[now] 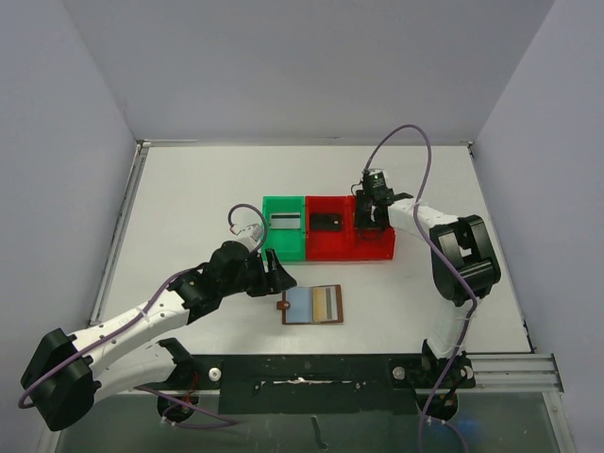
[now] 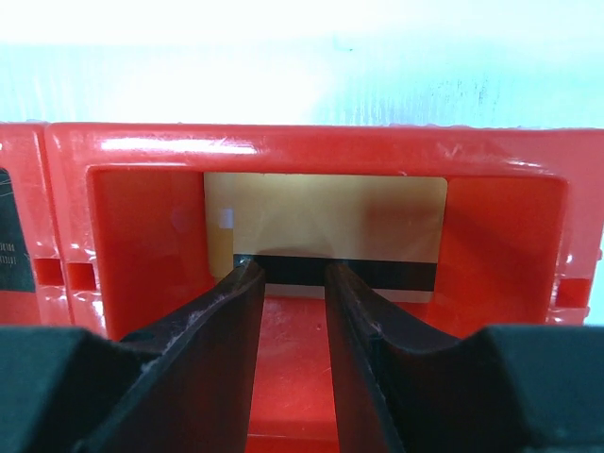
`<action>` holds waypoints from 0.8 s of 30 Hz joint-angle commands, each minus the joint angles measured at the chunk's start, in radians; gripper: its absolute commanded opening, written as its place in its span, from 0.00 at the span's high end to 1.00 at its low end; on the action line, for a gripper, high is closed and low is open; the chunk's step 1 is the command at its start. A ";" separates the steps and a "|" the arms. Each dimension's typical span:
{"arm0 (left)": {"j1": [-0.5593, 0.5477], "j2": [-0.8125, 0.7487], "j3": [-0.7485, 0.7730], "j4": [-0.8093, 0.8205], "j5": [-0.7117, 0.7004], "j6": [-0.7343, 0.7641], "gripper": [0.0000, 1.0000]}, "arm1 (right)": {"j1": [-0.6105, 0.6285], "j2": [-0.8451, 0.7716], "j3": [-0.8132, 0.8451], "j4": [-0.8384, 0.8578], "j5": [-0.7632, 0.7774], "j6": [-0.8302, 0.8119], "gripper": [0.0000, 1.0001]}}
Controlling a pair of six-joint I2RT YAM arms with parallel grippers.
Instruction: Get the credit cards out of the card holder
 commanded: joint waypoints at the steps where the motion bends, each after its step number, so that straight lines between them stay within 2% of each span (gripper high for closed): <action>1: 0.006 -0.012 0.027 0.029 0.005 -0.001 0.40 | -0.004 0.001 0.005 0.051 0.000 -0.006 0.66; 17: 0.006 -0.011 0.026 0.030 0.003 -0.001 0.40 | 0.005 -0.088 -0.089 0.059 -0.020 0.043 0.68; 24: 0.006 -0.007 0.025 0.037 0.007 -0.002 0.40 | 0.011 -0.032 -0.082 0.148 0.098 0.006 0.70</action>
